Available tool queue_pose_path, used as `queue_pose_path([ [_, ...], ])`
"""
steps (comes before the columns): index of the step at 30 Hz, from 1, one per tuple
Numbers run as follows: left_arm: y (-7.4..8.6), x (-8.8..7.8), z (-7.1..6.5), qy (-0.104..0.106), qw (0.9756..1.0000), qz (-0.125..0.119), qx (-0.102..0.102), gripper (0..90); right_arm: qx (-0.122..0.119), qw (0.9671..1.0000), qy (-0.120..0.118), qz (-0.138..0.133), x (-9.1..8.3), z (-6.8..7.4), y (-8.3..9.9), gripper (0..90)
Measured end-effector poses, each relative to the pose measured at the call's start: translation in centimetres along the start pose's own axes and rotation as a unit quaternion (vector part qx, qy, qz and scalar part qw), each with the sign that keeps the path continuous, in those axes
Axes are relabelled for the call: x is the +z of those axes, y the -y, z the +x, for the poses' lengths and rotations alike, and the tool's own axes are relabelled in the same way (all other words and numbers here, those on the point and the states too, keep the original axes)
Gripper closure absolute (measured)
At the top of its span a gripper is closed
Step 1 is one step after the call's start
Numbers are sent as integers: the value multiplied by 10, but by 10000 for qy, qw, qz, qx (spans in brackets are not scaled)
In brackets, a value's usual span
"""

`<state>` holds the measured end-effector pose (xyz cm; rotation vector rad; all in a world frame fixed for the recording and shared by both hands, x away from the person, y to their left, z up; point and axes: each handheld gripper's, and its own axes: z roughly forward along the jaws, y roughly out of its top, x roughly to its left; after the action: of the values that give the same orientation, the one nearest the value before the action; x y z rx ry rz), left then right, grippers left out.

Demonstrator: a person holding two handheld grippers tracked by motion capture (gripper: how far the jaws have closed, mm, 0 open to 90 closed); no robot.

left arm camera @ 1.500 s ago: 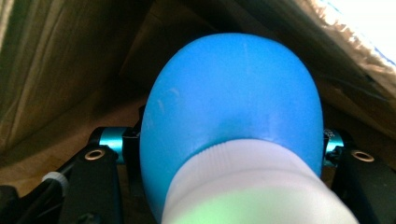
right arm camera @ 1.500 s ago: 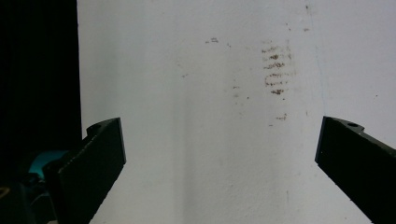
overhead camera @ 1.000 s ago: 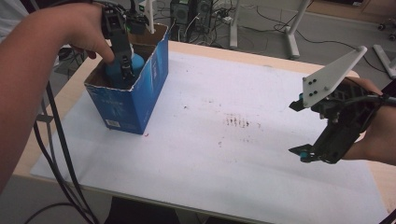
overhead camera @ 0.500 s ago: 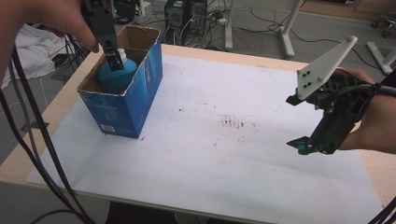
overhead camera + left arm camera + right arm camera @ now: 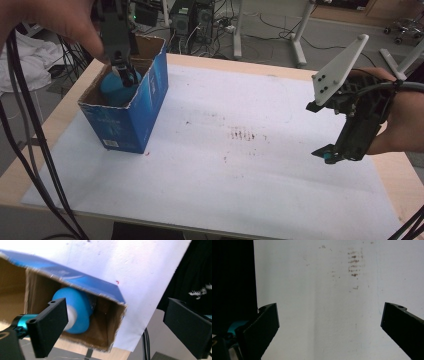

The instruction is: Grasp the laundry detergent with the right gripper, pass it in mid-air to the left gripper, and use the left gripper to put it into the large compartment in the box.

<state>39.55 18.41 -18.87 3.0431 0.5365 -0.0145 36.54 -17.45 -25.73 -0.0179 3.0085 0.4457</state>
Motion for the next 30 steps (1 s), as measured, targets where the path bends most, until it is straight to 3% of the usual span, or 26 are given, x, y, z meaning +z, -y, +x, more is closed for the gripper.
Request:
queue_pose_path([
  [8,-30,13,-4,1,9995,43,324,21,100,9997,19,211,5,-4,13,10],
  [17,-59,54,4,159,9978,103,641,16,134,9995,-6,303,6,1,22,10],
  [23,-67,85,11,221,9963,235,791,16,162,9991,-50,386,5,0,29,10],
  [30,-69,108,18,178,9952,253,931,17,183,9979,-134,603,3,-3,33,10],
])
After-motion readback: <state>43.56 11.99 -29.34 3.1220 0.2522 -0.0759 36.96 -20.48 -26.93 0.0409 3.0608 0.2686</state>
